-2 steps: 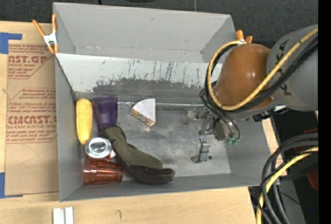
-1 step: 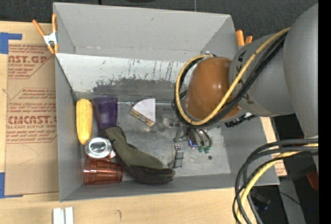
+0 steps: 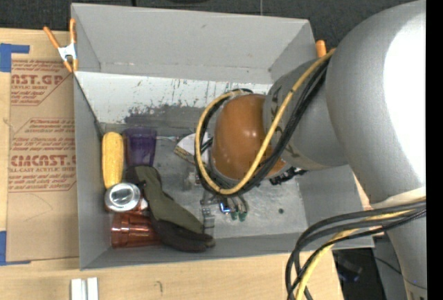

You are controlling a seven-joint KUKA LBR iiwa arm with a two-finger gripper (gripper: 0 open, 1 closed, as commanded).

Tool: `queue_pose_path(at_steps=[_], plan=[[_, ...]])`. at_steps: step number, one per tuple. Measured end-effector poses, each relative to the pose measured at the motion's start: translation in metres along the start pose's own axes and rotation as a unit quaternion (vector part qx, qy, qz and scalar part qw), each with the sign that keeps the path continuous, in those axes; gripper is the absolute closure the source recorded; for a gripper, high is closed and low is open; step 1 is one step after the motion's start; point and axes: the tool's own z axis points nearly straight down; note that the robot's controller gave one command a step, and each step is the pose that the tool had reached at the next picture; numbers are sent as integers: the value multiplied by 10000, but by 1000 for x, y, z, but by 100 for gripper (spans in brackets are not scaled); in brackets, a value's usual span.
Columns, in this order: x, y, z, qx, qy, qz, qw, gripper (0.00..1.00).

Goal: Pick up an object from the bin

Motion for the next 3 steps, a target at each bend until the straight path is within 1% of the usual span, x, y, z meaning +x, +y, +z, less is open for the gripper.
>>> queue_pose_path(at_steps=[1,2,3], plan=[[1,35,0,-5,-33,-209,9998,0],[5,22,3,-20,-89,-603,9981,0],[6,20,4,-7,-81,-661,9978,0]])
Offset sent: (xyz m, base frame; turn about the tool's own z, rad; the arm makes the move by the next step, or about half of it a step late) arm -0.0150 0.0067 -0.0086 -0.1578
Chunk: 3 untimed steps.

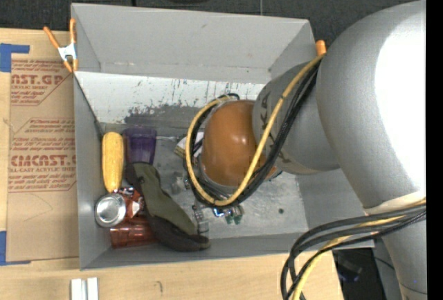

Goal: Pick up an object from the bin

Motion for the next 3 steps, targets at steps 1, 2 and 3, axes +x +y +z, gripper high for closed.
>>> queue_pose_path(at_steps=[1,2,3], plan=[[-6,24,2,11,12,-652,9979,0],[-7,35,2,10,4,-863,9963,0],[-5,1,-57,-6,118,14,9999,0]])
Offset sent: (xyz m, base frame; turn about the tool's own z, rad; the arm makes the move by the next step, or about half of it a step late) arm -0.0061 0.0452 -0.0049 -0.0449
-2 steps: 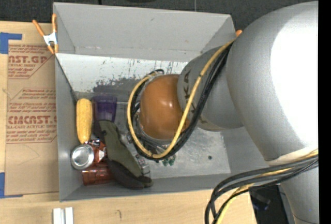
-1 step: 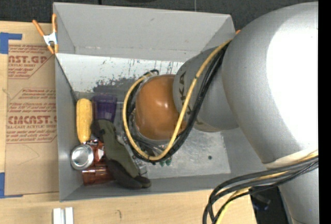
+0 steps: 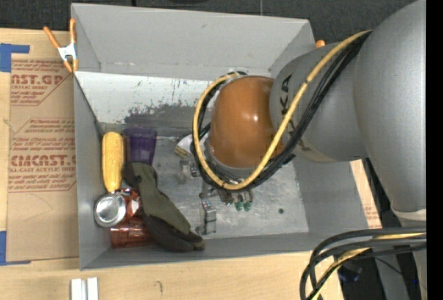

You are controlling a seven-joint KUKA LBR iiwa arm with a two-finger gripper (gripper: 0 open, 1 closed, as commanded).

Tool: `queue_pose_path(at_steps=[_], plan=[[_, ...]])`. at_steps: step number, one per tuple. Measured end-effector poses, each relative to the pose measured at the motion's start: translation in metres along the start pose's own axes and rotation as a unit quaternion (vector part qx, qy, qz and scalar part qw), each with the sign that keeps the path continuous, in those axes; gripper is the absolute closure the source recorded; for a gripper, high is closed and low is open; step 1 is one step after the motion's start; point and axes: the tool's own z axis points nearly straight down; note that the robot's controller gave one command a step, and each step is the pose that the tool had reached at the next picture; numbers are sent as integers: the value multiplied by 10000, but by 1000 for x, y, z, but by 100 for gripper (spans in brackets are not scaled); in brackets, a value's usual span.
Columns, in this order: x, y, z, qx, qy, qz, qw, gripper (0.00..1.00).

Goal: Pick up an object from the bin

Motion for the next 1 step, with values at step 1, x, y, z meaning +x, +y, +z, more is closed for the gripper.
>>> queue_pose_path(at_steps=[1], plan=[[-2,-7,-21,12,-26,102,9999,0]])
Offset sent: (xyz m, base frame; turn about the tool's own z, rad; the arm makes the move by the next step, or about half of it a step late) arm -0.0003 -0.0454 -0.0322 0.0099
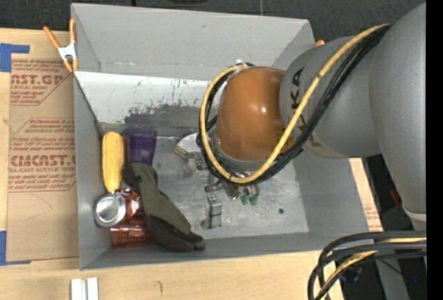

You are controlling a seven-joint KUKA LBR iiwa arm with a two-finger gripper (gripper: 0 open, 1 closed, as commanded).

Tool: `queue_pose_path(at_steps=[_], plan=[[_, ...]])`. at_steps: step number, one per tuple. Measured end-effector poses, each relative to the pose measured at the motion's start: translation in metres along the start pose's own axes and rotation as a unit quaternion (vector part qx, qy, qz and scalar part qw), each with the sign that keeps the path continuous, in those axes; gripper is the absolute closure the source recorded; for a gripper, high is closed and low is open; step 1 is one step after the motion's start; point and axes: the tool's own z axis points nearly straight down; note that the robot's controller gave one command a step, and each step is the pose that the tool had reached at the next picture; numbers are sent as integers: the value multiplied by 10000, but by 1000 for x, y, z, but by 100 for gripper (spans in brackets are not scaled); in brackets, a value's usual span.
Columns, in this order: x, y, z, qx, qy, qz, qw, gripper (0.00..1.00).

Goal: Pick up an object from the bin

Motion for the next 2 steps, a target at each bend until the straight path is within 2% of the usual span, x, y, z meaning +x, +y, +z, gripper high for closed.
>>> queue_pose_path(at_steps=[1,2], plan=[[2,0,23,-23,-19,-599,9982,0],[3,30,61,-1,-8,-113,9999,0]])
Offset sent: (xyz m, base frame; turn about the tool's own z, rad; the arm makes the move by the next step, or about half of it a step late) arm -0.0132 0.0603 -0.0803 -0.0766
